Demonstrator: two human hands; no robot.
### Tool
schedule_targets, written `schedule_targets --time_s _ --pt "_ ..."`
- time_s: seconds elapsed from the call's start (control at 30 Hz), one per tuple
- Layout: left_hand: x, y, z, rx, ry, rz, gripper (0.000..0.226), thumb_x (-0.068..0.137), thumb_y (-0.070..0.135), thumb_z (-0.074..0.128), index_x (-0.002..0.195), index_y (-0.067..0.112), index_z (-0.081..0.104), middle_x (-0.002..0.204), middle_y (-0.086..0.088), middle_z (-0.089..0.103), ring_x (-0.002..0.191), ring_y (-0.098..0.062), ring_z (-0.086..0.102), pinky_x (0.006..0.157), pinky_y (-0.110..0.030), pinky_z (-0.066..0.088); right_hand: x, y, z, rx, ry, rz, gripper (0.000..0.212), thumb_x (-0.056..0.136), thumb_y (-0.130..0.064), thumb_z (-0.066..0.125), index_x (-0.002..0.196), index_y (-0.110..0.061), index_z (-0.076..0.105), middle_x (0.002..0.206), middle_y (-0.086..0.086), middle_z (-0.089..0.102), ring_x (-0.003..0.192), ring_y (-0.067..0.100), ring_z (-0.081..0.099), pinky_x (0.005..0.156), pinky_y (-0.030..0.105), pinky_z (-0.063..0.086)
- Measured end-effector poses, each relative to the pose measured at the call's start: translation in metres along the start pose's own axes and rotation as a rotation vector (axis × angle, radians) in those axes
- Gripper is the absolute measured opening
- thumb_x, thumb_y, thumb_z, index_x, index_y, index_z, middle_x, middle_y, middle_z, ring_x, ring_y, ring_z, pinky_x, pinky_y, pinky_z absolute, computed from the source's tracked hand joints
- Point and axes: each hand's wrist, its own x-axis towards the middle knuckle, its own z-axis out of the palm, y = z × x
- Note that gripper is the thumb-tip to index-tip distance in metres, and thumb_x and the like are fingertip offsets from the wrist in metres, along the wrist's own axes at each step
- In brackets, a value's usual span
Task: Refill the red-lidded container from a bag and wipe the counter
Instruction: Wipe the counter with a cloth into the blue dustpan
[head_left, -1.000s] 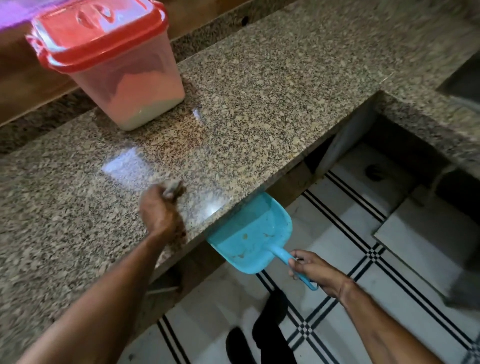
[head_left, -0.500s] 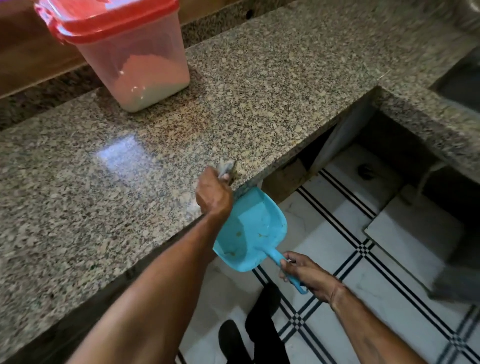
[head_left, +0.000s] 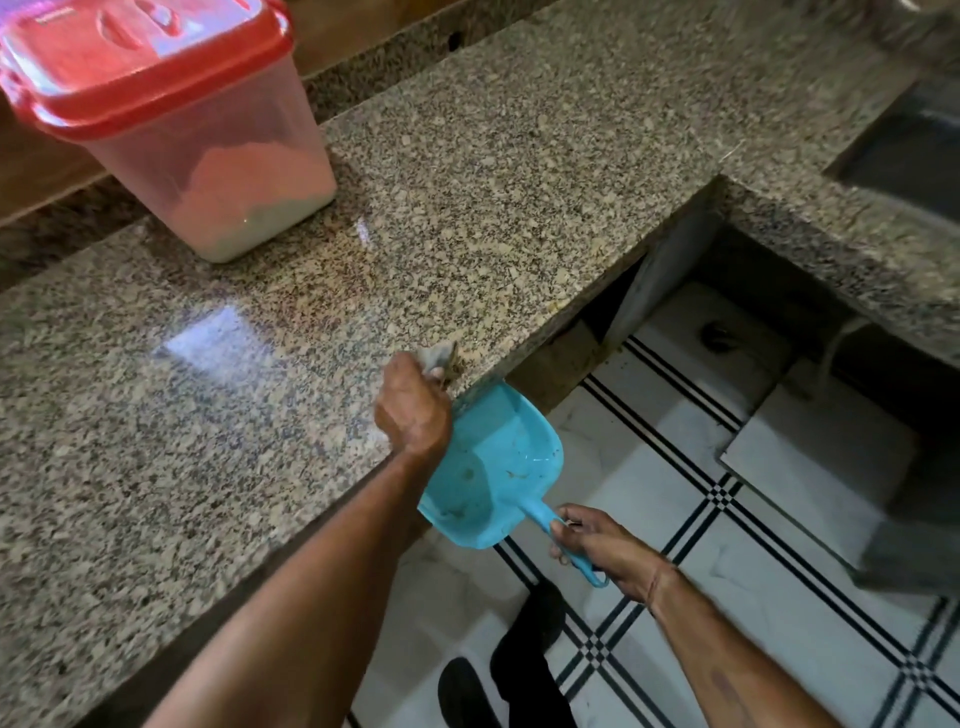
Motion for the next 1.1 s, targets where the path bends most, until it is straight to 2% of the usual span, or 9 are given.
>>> schedule_targets --time_s 0.23,0.4,0.47,0.57,0.67,0.77,0.83,1.0,1.1 --pt "0.039 0.006 -0.022 -0.049 -0.061 0.053 0.013 0.102 0.029 0.055 0.114 0.026 0.060 0.102 0.003 0.066 0.078 -0.013 0.059 0.064 -0.029 0.048 0.012 -0.008 -0.018 0.016 -0.014 0.011 0.024 0.102 -0.032 0.059 0.114 -0.011 0.064 0.086 0.002 0.070 0.077 0.006 0.064 0.090 0.032 0.047" --pt "0.051 0.018 -0.005 -0.170 -0.287 0.315 0.025 0.099 0.037 0.060 0.118 0.029 0.074 0.109 0.006 0.073 0.072 -0.019 0.069 0.063 -0.042 0.062 0.022 -0.015 -0.026 0.021 -0.006 0.011 0.014 0.103 -0.030 0.058 0.106 -0.018 0.065 0.086 0.003 0.070 0.080 0.010 0.063 0.084 0.027 0.048" --pt "0.053 0.019 0.006 -0.013 -0.314 0.505 0.033 0.098 0.046 0.054 0.117 0.030 0.075 0.102 0.004 0.069 0.083 -0.018 0.063 0.069 -0.039 0.057 0.025 -0.014 -0.029 0.023 -0.006 0.012 0.013 0.103 -0.029 0.058 0.105 -0.020 0.066 0.087 0.004 0.070 0.082 0.011 0.063 0.083 0.027 0.048" --pt "0.045 0.003 0.006 0.097 -0.338 0.625 0.042 0.100 0.049 0.047 0.122 0.023 0.072 0.100 0.001 0.053 0.095 -0.017 0.048 0.074 -0.022 0.035 0.025 -0.013 -0.028 0.012 -0.007 0.028 0.018 0.103 -0.028 0.058 0.109 -0.013 0.066 0.086 0.006 0.068 0.081 0.013 0.062 0.078 0.022 0.049" --pt "0.034 -0.013 -0.004 0.111 -0.345 0.640 0.037 0.105 0.041 0.048 0.129 0.019 0.067 0.100 0.001 0.048 0.096 -0.016 0.045 0.077 -0.027 0.039 0.021 -0.017 -0.021 -0.003 -0.003 0.040 0.027 0.103 -0.026 0.057 0.117 -0.003 0.062 0.086 0.007 0.065 0.076 0.012 0.058 0.064 0.010 0.047" --pt "0.030 -0.017 -0.010 0.126 -0.361 0.616 0.038 0.105 0.038 0.049 0.133 0.017 0.064 0.103 -0.001 0.051 0.098 -0.019 0.048 0.081 -0.033 0.041 0.018 -0.024 -0.013 -0.022 -0.002 0.039 0.028 0.103 -0.026 0.057 0.118 -0.002 0.061 0.084 0.005 0.066 0.074 0.010 0.058 0.066 0.013 0.047" --pt "0.029 -0.015 -0.010 0.125 -0.368 0.569 0.033 0.105 0.031 0.052 0.131 0.014 0.065 0.103 0.000 0.052 0.095 -0.016 0.049 0.078 -0.028 0.042 0.016 -0.028 -0.008 -0.020 0.008 0.023 0.029 0.103 -0.023 0.057 0.119 0.001 0.060 0.081 0.004 0.066 0.074 0.012 0.058 0.067 0.011 0.049" --pt "0.036 -0.007 -0.010 0.102 -0.412 0.518 0.024 0.104 0.023 0.053 0.109 0.005 0.067 0.100 -0.005 0.060 0.079 -0.010 0.052 0.066 -0.020 0.042 0.004 -0.030 0.003 -0.034 0.036 0.001 0.024 0.104 -0.019 0.056 0.115 0.002 0.061 0.075 0.002 0.065 0.071 0.014 0.057 0.062 0.010 0.049" --pt "0.032 -0.016 -0.020 0.057 -0.413 0.452 0.026 0.107 0.026 0.049 0.084 0.017 0.058 0.083 0.004 0.057 0.067 -0.003 0.048 0.053 -0.018 0.033 -0.004 -0.027 0.010 -0.032 0.058 0.002 0.026 0.103 -0.021 0.057 0.115 0.002 0.062 0.077 0.002 0.067 0.077 0.016 0.059 0.069 0.014 0.052"
